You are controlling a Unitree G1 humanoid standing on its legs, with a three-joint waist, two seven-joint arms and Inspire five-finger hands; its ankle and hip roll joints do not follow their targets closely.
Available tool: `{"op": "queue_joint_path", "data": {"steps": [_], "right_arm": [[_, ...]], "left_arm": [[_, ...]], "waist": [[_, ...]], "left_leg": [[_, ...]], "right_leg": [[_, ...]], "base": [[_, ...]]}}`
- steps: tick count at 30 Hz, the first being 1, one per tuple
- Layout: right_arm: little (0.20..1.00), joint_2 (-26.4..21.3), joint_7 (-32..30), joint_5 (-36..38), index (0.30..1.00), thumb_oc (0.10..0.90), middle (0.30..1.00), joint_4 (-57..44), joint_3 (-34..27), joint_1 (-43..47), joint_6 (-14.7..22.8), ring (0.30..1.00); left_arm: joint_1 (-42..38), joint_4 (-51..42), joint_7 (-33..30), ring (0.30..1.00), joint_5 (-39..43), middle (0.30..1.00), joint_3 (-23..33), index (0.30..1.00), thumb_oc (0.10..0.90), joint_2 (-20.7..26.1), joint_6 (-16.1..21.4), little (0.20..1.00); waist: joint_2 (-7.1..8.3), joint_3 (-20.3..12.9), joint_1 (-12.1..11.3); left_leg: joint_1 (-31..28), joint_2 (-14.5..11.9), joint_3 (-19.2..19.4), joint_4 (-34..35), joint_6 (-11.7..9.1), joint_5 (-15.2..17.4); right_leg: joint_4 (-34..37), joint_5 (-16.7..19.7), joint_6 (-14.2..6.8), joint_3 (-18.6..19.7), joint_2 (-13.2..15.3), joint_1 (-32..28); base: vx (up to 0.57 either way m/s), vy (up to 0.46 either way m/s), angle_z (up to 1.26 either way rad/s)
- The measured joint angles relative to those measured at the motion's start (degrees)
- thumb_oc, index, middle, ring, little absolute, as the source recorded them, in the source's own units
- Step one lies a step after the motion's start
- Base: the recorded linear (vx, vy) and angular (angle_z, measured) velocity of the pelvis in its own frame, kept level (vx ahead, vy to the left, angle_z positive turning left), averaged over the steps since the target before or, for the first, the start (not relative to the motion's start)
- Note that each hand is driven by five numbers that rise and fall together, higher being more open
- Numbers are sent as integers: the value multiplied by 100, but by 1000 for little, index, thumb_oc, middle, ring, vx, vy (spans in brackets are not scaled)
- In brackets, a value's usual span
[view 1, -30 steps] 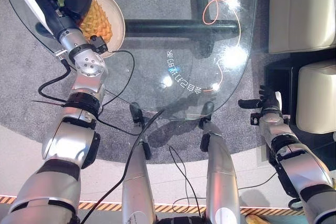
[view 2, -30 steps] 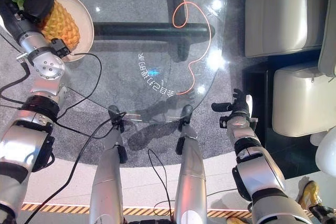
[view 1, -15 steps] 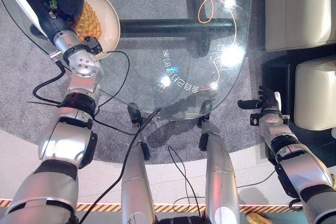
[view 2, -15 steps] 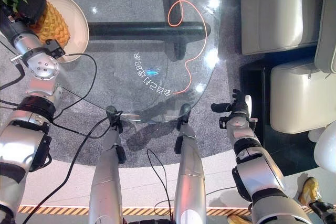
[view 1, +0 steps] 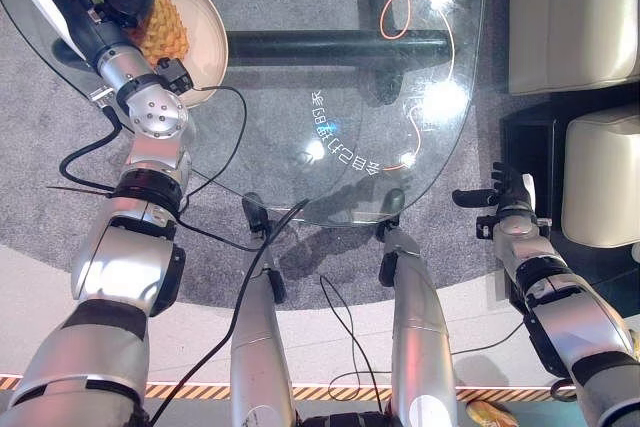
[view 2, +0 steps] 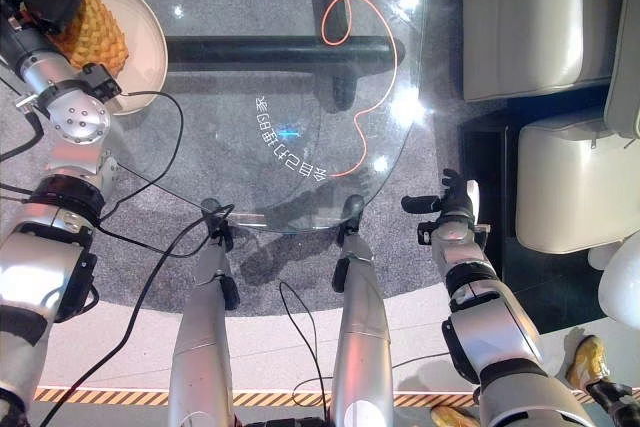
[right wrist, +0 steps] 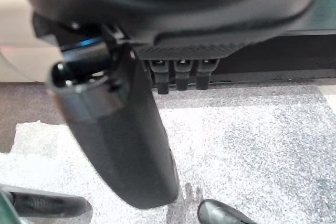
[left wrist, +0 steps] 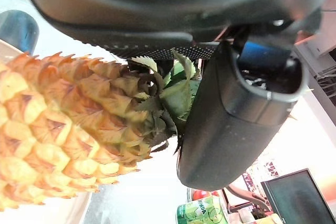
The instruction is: Pick up the fruit to the plate
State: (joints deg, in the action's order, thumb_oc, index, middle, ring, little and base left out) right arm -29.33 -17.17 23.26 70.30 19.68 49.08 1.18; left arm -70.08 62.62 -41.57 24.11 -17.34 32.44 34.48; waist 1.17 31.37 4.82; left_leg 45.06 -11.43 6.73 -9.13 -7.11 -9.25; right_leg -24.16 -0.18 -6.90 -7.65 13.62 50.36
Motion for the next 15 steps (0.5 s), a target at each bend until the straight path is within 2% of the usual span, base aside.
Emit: {"op": "queue_joint_path", "data": {"steps": [2,10,15], "right_arm": [[900,0,0,0,900,800,900,-3,2,2,12,900],[900,0,-1,0,900,800,900,-1,2,1,32,900],[900,0,-2,0,900,800,900,-2,1,2,47,900]], "left_arm": [[0,0,0,761,0,761,0,761,638,0,0,738],[9,0,3,719,1,719,0,719,589,0,3,689],[14,-7,28,724,1,724,1,724,594,0,18,694]], "waist": [[0,0,-4],[0,0,-17],[0,0,-33]], "left_leg": [[0,1,-5,-8,-2,-1],[0,3,-34,-14,-19,-15],[1,4,-39,-12,-19,-15]], "right_leg": [[-12,0,0,0,2,0],[-43,0,1,-7,2,1],[-43,0,1,-10,1,2]], "base": [[0,0,0],[0,0,0],[0,0,0]]}}
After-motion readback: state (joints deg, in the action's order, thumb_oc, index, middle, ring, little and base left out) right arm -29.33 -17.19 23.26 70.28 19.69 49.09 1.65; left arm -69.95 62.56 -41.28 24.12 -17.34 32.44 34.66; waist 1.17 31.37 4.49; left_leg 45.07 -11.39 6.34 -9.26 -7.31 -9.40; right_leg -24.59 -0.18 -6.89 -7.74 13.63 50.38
